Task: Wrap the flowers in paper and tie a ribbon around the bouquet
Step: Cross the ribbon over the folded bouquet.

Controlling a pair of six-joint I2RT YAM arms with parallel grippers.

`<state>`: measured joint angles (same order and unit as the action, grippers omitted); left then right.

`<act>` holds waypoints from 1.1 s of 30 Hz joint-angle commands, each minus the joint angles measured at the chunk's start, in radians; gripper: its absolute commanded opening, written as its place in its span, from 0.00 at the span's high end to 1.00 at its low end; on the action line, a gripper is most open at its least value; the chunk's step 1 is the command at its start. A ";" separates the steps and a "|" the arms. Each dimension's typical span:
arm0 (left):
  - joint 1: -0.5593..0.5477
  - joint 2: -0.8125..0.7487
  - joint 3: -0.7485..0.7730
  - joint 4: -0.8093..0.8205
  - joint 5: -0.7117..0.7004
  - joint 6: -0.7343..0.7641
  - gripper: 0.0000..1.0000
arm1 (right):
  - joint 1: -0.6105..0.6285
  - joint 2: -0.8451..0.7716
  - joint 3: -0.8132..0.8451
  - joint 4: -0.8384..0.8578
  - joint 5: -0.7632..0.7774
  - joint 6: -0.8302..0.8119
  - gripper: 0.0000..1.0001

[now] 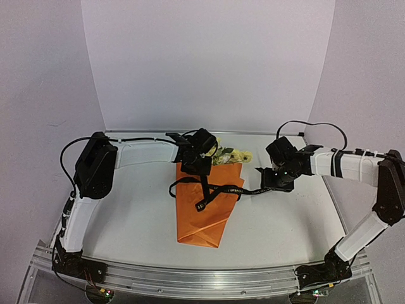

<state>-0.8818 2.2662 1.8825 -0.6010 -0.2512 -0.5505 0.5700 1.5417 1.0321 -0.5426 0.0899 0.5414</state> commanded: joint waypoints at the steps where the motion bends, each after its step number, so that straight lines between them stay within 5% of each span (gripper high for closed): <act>1: -0.002 -0.006 0.043 0.020 -0.032 0.020 0.84 | -0.021 0.026 0.012 0.000 -0.038 -0.039 0.35; 8: 0.002 -0.062 -0.007 0.076 -0.016 0.044 0.99 | -0.048 0.077 0.019 0.040 -0.141 0.230 0.34; 16: 0.024 -0.167 -0.112 0.163 0.037 0.052 1.00 | -0.052 0.180 0.015 0.173 -0.120 0.493 0.38; 21: 0.042 -0.239 -0.182 0.195 0.055 0.064 1.00 | -0.099 0.148 -0.008 0.169 0.012 0.366 0.38; 33: 0.072 -0.307 -0.218 0.220 0.089 0.092 1.00 | -0.231 0.330 0.125 0.163 0.005 0.192 0.39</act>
<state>-0.8233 2.0213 1.6730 -0.4145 -0.1787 -0.4792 0.3441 1.8010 1.0824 -0.3835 0.0696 0.7975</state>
